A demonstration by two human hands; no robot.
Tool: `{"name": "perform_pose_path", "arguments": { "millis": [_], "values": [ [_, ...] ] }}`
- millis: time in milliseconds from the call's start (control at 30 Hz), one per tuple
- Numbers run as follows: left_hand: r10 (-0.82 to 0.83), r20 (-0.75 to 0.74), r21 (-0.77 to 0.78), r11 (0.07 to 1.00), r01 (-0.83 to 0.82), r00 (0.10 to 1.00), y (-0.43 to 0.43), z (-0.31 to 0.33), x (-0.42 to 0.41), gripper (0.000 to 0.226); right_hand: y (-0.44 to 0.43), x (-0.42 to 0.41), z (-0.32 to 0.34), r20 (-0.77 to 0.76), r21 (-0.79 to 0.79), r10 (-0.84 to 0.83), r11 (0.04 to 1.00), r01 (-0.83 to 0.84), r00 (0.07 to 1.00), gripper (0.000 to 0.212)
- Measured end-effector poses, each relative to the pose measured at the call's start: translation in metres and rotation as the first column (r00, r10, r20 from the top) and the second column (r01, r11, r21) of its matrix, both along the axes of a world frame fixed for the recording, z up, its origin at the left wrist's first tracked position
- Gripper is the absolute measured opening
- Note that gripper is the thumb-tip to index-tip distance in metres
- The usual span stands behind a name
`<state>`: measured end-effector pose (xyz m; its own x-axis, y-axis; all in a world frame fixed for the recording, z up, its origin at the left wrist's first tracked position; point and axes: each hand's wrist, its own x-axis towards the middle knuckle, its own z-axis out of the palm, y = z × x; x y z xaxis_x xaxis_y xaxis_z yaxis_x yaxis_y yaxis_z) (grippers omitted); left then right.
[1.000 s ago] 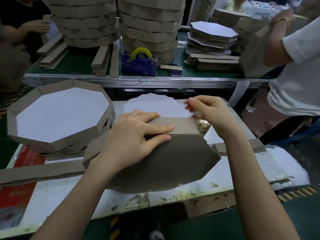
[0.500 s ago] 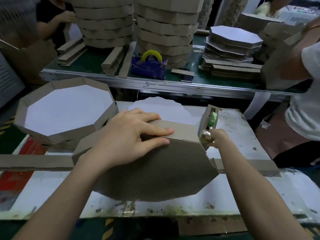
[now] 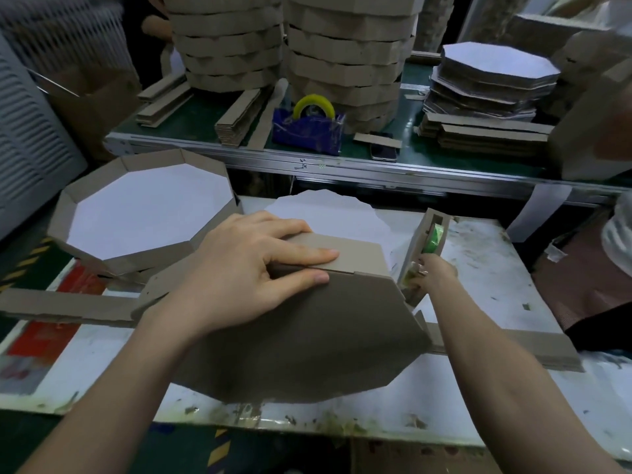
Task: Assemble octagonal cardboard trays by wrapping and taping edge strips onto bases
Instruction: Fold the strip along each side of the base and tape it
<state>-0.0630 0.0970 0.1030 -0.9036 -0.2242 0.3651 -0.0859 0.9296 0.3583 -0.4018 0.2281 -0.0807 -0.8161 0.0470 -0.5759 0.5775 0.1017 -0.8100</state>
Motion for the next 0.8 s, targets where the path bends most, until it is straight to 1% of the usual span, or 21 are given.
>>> {"name": "perform_pose_path", "arguments": {
  "millis": [67,133,200,300,400,500,567,667,800],
  "values": [
    [0.002,-0.007,-0.006,1.000,-0.002,1.000,0.001,-0.001,-0.001,0.034,0.002,0.010,0.004,-0.017,-0.143,-0.114,0.984,0.110,0.993,0.011],
    [0.007,-0.010,-0.006,1.000,-0.007,1.000,0.003,-0.001,-0.003,0.036,0.003,0.022,0.006,-0.023,-0.234,-0.176,0.958,0.166,0.984,0.013],
    [0.011,-0.012,-0.010,1.000,-0.011,1.000,0.005,-0.001,-0.004,0.037,0.007,0.037,0.004,-0.022,-0.298,-0.205,0.936,0.190,0.978,0.013],
    [0.010,-0.004,-0.012,1.000,-0.010,1.000,0.007,0.001,-0.004,0.037,0.019,0.057,-0.008,-0.037,-0.337,-0.180,0.928,0.157,0.983,0.017],
    [0.011,0.022,-0.006,1.000,-0.011,1.000,0.008,0.001,-0.005,0.039,0.036,0.064,-0.026,-0.157,-0.164,-0.046,0.986,0.020,0.986,0.023],
    [0.016,0.019,-0.004,1.000,-0.016,1.000,0.008,-0.001,-0.003,0.039,0.047,0.066,-0.041,-0.226,-0.102,0.018,0.994,-0.043,0.974,0.022],
    [0.016,0.009,-0.004,1.000,-0.016,1.000,0.007,-0.001,-0.001,0.039,0.049,0.065,-0.046,-0.273,-0.023,0.104,0.993,-0.115,0.956,0.019],
    [0.015,-0.003,-0.002,1.000,-0.015,1.000,0.004,-0.003,0.001,0.038,0.056,0.057,-0.049,-0.298,0.064,0.193,0.981,-0.182,0.935,0.023],
    [0.025,-0.023,0.003,1.000,-0.025,0.999,0.001,-0.006,0.003,0.036,0.068,0.051,-0.057,-0.279,0.076,0.206,0.978,-0.192,0.938,0.025]
  ]
}}
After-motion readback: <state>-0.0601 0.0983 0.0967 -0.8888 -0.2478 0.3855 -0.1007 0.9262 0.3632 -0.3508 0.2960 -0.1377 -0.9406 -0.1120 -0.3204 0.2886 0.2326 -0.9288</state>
